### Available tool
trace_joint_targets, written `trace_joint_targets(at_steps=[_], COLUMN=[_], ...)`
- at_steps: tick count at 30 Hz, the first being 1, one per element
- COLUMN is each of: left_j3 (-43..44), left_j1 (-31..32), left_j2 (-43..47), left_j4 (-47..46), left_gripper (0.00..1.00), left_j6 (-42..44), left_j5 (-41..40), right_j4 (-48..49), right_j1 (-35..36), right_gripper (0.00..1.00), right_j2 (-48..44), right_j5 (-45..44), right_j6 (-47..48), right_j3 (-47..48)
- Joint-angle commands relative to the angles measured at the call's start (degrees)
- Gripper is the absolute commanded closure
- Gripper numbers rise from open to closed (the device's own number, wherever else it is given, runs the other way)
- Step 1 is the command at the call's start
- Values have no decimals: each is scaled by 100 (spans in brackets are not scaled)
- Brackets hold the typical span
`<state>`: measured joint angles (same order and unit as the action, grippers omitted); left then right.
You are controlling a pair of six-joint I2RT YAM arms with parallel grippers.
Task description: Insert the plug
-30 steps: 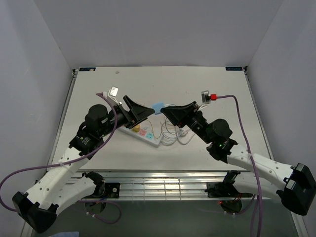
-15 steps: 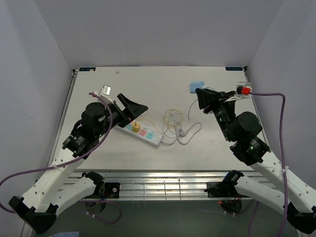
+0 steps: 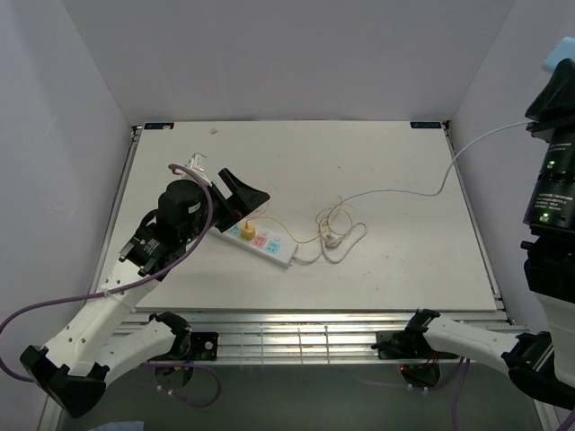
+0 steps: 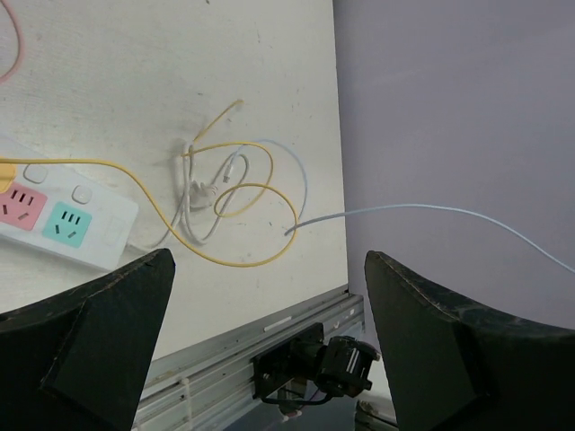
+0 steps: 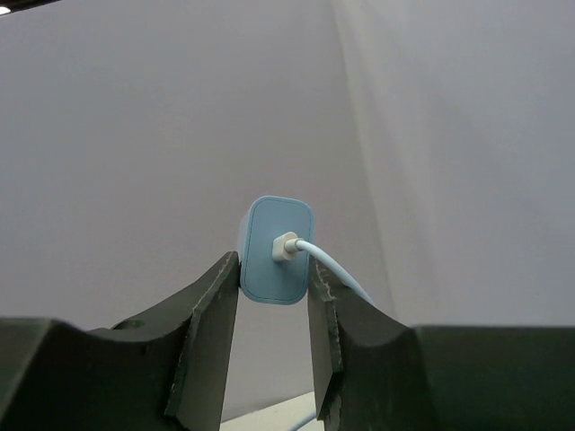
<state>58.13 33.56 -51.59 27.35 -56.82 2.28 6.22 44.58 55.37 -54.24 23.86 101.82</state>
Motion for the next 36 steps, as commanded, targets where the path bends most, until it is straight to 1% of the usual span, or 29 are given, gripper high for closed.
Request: trace_joint_targets(at_steps=[1,5,7,8,10,12,13,14,15,16,17,19,20,21,22,23,26,28,30,31,32,35,36], left_j3=[190,225,252,243,234,182,146,129,76,50,32,-47,-82,-126,-257,-336,-617,-715,-890,-969,-1127,-1365,-1470], left_j1=[1,1,1,1,1,1,1,1,-7,-7,-16,-42,-43,-77,-87,-121,-262,-393,-718,-867,-1182,-1701,-1782], left_j2=[44,35,0,-9,-52,-166,-219,-341,-386,-421,-457,-448,-413,-326,-273,-229,-149,-210,-255,-263,-272,-307,-334], left_j4=[103,287,489,542,761,946,1191,1333,1447,1631,1711,1913,1966,1993,2011,1985,1949,1932,1844,1670,1564,1186,1115], left_gripper=[2,2,2,2,2,2,2,2,2,2,2,2,2,2,2,2,2,2,2,2,2,2,2], left_j6=[92,127,145,145,153,153,136,84,57,39,-4,-66,-101,-171,-198,-224,-242,-233,-163,-50,12,188,206], left_j5=[-105,-141,-402,-439,-527,-615,-676,-807,-869,-905,-1018,-1151,-1273,-1326,-1362,-1380,-1362,-1240,-1047,-759,-599,6,105], right_j4=[231,389,389,389,311,-267,-470,-820,-902,-894,-886,-921,-929,-755,-693,-457,-358,-358,-358,-315,-279,-191,-174], right_j1=[-10,-10,-10,-10,-10,-10,-10,-10,-10,-10,-10,-10,-10,-10,-10,-10,51,139,200,235,270,499,621], right_gripper=[92,92,92,92,92,92,92,92,92,92,92,92,92,92,92,92,92,92,92,92,92,92,92], right_j2=[359,606,746,782,800,773,712,685,650,563,545,588,615,615,624,632,851,1105,1386,1475,1572,1967,2160], right_j5=[-430,-211,-149,-61,236,1034,1343,2042,2492,3010,4077,4753,5321,5571,6156,6388,6977,7032,7164,7251,7304,7288,7226], right_j6=[1541,1816,1859,1859,1781,826,466,-51,-135,-179,-258,-512,-592,-680,-663,-663,-663,-646,-645,-637,-628,-628,-645], right_j3=[513,664,620,533,33,-302,-756,-1021,-1311,-2010,-2339,-3015,-3236,-3482,-3728,-4175,-4556,-4671,-4785,-4820,-4847,-4874,-4839])
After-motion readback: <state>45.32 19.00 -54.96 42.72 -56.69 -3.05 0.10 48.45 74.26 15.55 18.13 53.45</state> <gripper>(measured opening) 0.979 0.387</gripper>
